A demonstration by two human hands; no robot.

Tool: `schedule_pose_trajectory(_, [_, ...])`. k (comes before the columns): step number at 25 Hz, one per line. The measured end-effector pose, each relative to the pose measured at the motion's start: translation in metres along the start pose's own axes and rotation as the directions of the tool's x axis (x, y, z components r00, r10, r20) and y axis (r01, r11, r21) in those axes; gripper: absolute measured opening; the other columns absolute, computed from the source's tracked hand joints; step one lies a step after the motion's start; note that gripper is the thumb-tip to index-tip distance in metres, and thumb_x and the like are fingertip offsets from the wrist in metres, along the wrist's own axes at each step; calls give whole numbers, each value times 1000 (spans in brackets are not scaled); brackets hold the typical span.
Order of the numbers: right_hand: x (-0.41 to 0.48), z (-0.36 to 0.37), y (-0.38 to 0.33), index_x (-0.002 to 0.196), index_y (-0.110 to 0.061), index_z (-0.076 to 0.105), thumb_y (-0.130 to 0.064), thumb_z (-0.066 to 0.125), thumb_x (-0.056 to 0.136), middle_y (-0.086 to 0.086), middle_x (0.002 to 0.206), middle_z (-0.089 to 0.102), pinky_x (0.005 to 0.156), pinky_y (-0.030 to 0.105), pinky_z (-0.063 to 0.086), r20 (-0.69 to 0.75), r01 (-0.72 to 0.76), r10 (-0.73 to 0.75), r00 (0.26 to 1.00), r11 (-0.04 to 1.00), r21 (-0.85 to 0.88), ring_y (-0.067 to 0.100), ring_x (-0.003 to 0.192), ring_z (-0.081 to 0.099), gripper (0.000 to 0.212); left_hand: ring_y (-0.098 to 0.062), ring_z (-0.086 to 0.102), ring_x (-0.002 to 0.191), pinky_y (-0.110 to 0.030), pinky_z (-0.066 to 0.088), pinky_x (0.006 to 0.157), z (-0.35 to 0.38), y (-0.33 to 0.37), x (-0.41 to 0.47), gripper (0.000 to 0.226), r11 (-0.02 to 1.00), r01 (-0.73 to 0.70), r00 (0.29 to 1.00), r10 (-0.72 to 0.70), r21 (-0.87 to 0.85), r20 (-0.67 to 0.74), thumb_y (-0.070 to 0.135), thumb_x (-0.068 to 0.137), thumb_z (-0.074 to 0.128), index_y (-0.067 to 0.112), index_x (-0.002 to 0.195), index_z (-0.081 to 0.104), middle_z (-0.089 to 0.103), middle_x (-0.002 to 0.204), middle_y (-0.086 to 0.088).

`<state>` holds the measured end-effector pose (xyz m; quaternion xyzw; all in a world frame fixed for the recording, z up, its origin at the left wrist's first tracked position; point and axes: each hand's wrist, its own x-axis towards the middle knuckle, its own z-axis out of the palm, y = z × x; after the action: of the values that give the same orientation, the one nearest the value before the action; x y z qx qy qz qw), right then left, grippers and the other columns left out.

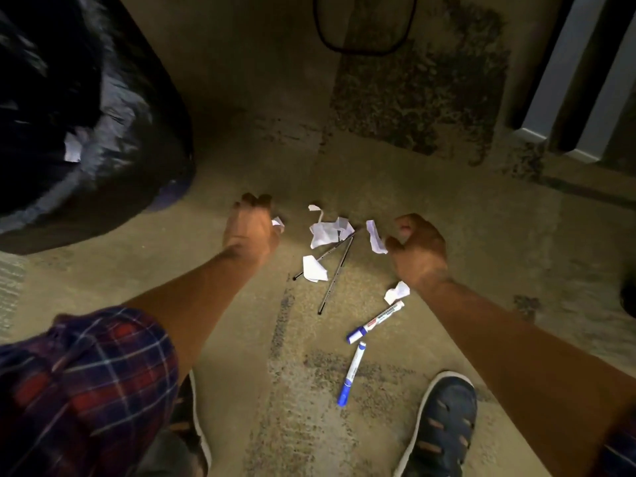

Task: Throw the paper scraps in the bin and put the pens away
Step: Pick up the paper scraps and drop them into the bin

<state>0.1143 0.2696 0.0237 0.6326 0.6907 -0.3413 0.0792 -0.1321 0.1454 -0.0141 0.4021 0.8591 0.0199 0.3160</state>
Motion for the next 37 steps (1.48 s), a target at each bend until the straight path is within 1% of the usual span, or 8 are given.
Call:
schedule_pose_trajectory(5, [13,24,18,119,-6,64,-29,72,92,17,117,69,98,42,50,5,72,-71,997,997,-39,34,113,64,37,-35,62,118,-43,52,102,23,-1,15,28,994,-30,998,23,101,65,27,94,72,9,116,72,67,124,-17])
schedule_pose_trajectory(11, [30,49,14,130,-12,55,-41,72,92,15,128,62,99,44,52,86,65,-51,995,984,-165,34,120,61,50,-26,72,71,-29,56,67,23,-9,19,13,994,72,991,-62,-82,121,17,87,74,6,80,77,73,75,-8])
schedule_pose_trajectory(18, [41,60,12,129,-9,53,-41,65,96,19,131,55,95,44,54,71,81,-61,996,941,-329,40,114,63,48,-22,66,54,-32,50,54,30,-4,2,38,680,251,966,-223,-689,131,-9,77,73,19,68,49,71,77,-30])
schedule_pose_trajectory(21, [43,60,13,125,-8,56,-30,56,101,20,131,56,95,43,52,44,91,-82,996,952,-291,41,115,62,33,-15,52,51,-20,39,41,45,7,2,32,831,159,986,-155,-533,53,-6,78,66,23,69,53,59,63,-2])
schedule_pose_trajectory(24, [45,54,17,121,-6,60,-22,52,102,20,127,64,93,42,49,16,130,-129,991,963,-235,39,118,61,26,-19,58,61,-20,41,51,50,28,5,11,897,9,998,-37,-441,-54,2,80,71,10,87,66,63,71,5])
schedule_pose_trajectory(29, [37,31,31,91,-7,61,-16,66,92,12,84,73,69,28,46,-82,110,-103,991,991,79,32,83,72,10,-23,66,84,-28,48,72,47,54,21,33,926,113,993,-116,-361,13,35,87,80,11,105,65,71,96,-5])
schedule_pose_trajectory(32, [28,23,43,78,-18,54,-20,69,88,3,75,73,60,29,50,-89,79,-60,994,970,231,25,69,75,18,-26,73,107,-33,56,87,50,67,33,50,991,103,994,-99,-84,54,51,96,65,5,115,69,76,116,-11])
schedule_pose_trajectory(37, [13,18,69,107,-29,55,-20,54,88,-1,82,73,62,29,56,-92,11,31,995,903,430,18,64,73,21,-23,72,115,-37,58,95,55,72,35,42,981,159,983,-147,-114,106,45,96,68,12,121,72,76,122,-8])
